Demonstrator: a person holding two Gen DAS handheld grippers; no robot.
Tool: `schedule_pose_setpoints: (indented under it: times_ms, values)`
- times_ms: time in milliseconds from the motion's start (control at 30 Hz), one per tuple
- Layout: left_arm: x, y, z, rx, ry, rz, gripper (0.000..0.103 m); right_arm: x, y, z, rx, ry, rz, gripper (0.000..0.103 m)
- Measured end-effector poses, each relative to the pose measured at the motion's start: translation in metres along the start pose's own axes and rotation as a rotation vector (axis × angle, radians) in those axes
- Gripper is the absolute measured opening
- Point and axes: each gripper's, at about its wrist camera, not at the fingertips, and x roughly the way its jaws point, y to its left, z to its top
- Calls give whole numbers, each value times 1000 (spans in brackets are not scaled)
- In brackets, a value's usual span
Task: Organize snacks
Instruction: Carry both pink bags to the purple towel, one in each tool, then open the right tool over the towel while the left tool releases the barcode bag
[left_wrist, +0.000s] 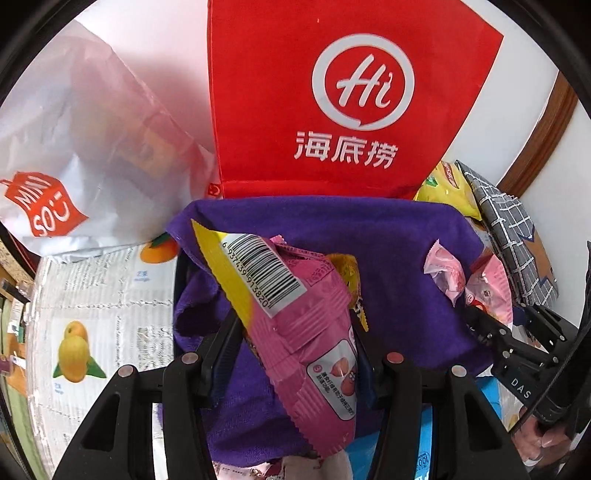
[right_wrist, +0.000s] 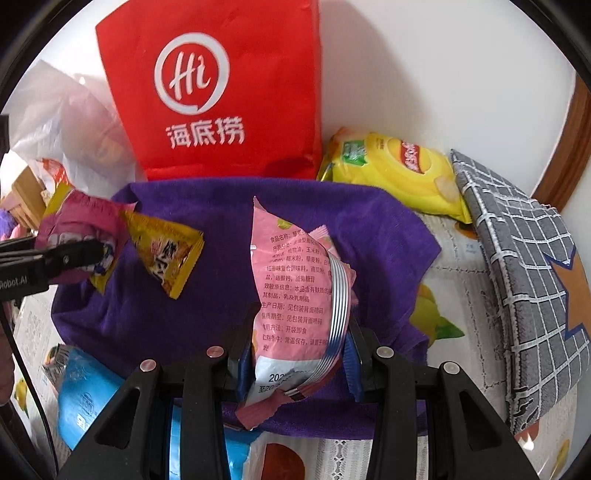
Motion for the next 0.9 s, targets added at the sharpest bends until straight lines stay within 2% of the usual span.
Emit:
schedule_pose_setpoints:
  times_ms: [200, 700, 900]
  values:
    - [11, 8, -2, -23, 37, -4, 52, 8, 5, -2, -17, 11, 4, 40]
    - [29, -1, -6, -1, 93, 5, 52, 18, 0, -3, -8, 21, 0, 40]
    - [32, -4, -7, 11, 98, 10, 52, 16, -7, -1, 11, 21, -24, 48]
